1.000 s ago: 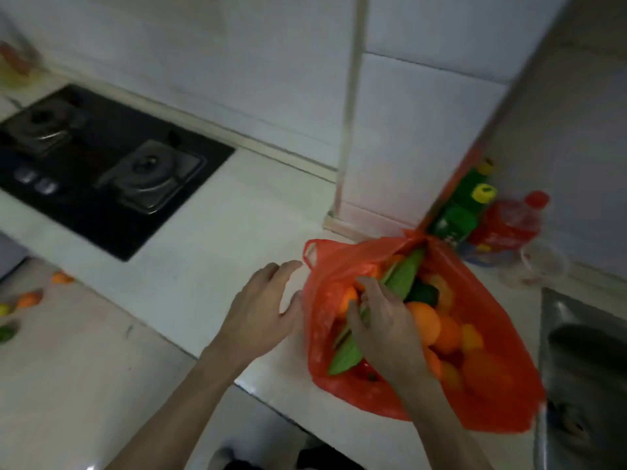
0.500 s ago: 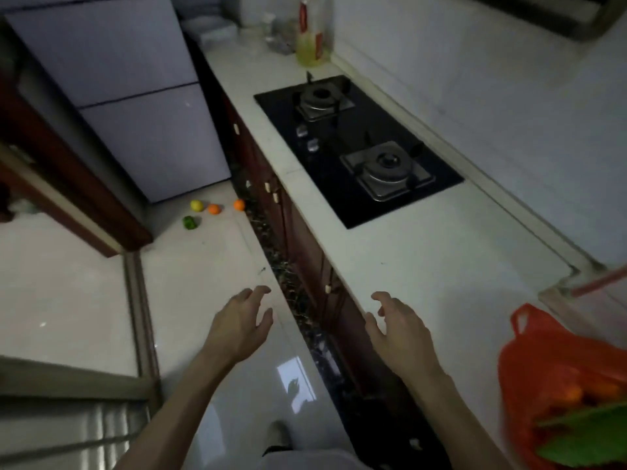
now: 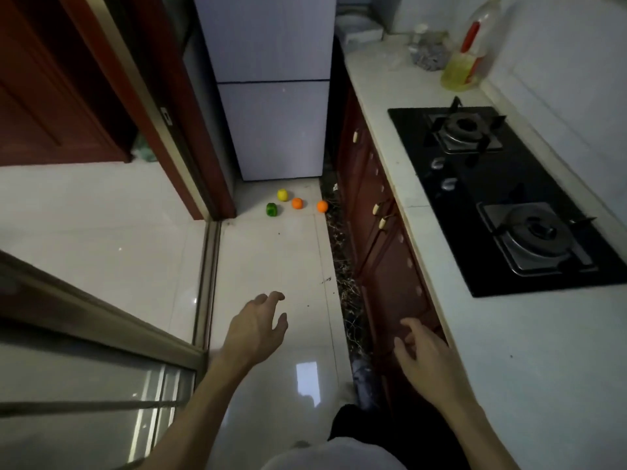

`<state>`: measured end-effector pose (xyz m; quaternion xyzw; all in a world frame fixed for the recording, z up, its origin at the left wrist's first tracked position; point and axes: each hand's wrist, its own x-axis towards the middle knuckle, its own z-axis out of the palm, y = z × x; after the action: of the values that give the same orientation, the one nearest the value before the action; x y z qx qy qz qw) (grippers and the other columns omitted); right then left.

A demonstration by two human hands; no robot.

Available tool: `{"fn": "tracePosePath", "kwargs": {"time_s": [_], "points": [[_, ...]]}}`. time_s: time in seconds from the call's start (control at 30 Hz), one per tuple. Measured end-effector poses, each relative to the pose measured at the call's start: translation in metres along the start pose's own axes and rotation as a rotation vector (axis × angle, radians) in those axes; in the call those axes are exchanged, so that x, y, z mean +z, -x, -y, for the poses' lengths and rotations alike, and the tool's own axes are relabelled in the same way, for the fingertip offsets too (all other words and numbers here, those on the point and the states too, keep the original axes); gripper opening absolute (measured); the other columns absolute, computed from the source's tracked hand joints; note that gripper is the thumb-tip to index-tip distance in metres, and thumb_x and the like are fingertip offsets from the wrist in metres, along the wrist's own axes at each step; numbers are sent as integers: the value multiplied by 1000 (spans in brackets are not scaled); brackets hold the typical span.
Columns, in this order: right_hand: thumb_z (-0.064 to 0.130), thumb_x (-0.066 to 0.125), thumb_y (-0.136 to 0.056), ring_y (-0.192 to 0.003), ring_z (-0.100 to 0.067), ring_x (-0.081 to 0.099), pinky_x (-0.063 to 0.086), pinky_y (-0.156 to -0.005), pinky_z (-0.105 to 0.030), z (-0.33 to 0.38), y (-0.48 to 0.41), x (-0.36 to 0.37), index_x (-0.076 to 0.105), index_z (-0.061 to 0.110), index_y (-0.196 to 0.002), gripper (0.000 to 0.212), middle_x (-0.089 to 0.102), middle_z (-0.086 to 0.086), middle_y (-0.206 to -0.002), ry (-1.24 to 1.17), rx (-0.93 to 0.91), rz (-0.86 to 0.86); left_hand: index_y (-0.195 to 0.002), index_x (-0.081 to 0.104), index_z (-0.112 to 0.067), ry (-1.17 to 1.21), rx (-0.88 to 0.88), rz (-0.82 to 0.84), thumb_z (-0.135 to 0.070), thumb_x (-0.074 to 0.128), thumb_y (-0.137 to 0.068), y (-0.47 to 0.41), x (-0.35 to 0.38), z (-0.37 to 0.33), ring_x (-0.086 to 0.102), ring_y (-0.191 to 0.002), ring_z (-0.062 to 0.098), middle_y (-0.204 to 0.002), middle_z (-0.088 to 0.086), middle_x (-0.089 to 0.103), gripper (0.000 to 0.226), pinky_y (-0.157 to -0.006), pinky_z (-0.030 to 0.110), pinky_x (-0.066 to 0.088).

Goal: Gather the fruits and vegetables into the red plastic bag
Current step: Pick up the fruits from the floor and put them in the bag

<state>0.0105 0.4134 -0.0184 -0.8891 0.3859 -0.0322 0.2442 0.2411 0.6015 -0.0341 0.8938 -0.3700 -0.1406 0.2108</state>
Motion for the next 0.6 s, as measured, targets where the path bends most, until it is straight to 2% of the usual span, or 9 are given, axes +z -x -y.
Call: {"fn": "tracePosePath", "kwargs": {"time_s": [0.17, 0.33, 0.47, 0.6], "points": [[31, 55, -90, -92, -22, 62, 47, -69, -32, 10, -83, 14, 52, 18, -120, 33, 63, -1, -97, -21, -30, 75, -128, 49, -18, 24, -45, -20, -29, 53, -90, -59, 0, 13, 61, -93, 26, -104, 8, 64, 39, -74, 36, 51], [30, 54, -91, -94, -24, 61, 44, -69, -30, 25, -188, 20, 52, 17, -121, 33, 64, -4, -100, -18, -111, 132, -126, 51, -15, 1, -84, -28, -27, 55, -89, -142, -3, 13, 63, -90, 28, -102, 9, 65, 39, -71, 32, 48], [30, 53, -91, -90, -21, 59, 38, -69, -26, 45, -262, 17, 52, 16, -121, 33, 63, -2, -97, -72, -157, 196, -126, 50, -17, -22, -119, -28, -29, 54, -90, -204, -9, 9, 63, -90, 27, -102, 7, 65, 39, -72, 36, 53], [31, 54, -91, -100, -25, 60, 36, -72, -25, 60, -330, 20, 50, 17, -124, 36, 64, -5, -108, -52, -195, 251, -126, 49, -18, -29, -139, -47, -30, 54, -90, -259, -17, 14, 64, -89, 27, -101, 7, 66, 39, -71, 40, 55]]}}
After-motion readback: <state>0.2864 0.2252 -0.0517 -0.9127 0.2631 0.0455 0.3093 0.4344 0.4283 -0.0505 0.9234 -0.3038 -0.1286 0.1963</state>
